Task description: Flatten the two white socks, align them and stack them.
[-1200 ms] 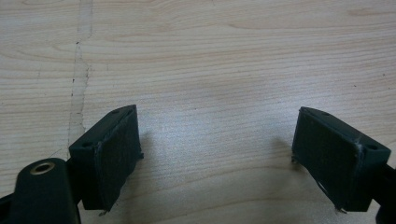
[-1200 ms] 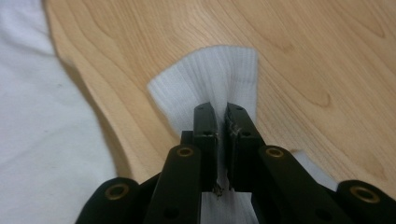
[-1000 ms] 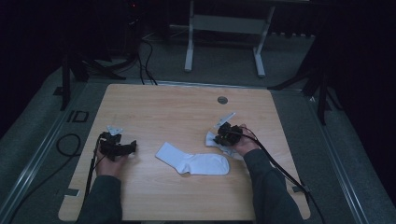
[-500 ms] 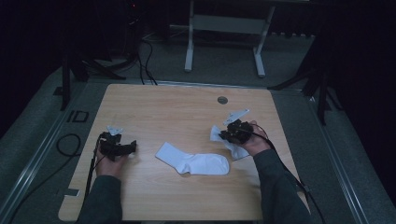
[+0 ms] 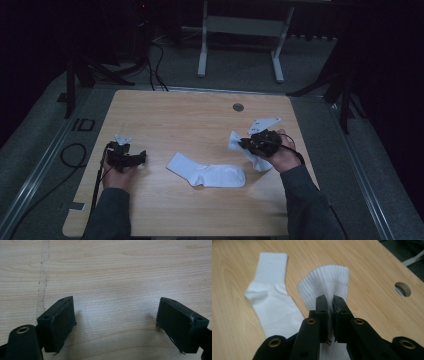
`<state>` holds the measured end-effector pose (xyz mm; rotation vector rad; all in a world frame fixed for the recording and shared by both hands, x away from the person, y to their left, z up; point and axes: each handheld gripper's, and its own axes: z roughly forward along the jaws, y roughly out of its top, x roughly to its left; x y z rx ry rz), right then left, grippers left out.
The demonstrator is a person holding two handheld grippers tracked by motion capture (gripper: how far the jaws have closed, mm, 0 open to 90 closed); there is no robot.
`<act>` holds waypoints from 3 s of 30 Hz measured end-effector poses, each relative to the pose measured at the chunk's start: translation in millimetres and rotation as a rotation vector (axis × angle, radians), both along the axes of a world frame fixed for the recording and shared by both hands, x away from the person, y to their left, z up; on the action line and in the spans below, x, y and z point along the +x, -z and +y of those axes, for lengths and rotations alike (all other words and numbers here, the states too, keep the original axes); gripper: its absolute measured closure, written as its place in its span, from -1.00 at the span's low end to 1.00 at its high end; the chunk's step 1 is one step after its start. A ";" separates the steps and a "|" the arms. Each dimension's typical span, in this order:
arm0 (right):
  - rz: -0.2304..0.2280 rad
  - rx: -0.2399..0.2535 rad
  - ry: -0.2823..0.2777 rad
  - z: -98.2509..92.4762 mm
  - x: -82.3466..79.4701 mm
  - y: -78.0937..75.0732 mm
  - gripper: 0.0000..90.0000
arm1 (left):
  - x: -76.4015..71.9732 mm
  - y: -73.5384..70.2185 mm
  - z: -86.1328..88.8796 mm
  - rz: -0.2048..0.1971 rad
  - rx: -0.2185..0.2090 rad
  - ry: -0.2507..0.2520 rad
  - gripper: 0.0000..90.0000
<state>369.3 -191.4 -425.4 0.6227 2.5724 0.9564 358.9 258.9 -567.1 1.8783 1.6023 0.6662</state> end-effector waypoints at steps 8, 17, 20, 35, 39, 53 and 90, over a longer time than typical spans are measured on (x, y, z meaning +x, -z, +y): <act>-0.023 0.006 -0.002 7.2 -8.9 -10.2 0.87 | 0.0 0.0 0.0 0.000 0.000 0.000 -0.66; -0.047 0.018 -0.010 8.6 -16.5 -21.8 0.87 | 0.0 0.1 0.0 -0.002 0.000 0.000 -0.66; -0.052 0.020 -0.011 8.7 -17.2 -25.2 0.87 | 0.0 0.2 0.0 -0.002 0.000 0.000 -0.66; -0.059 0.031 -0.014 10.9 -21.8 -31.1 0.87 | 0.0 0.2 0.0 -0.002 0.000 0.000 -0.66; -0.065 0.029 -0.010 10.7 -20.9 -33.4 0.87 | 0.0 0.2 0.0 -0.002 0.000 -0.001 -0.66; -0.085 0.035 -0.015 10.4 -28.9 -48.6 0.87 | 0.0 0.2 0.0 -0.002 0.000 0.000 -0.66; 0.004 0.097 -0.112 87.6 -31.9 -7.3 0.86 | 0.0 0.2 0.0 -0.002 0.000 0.000 -0.66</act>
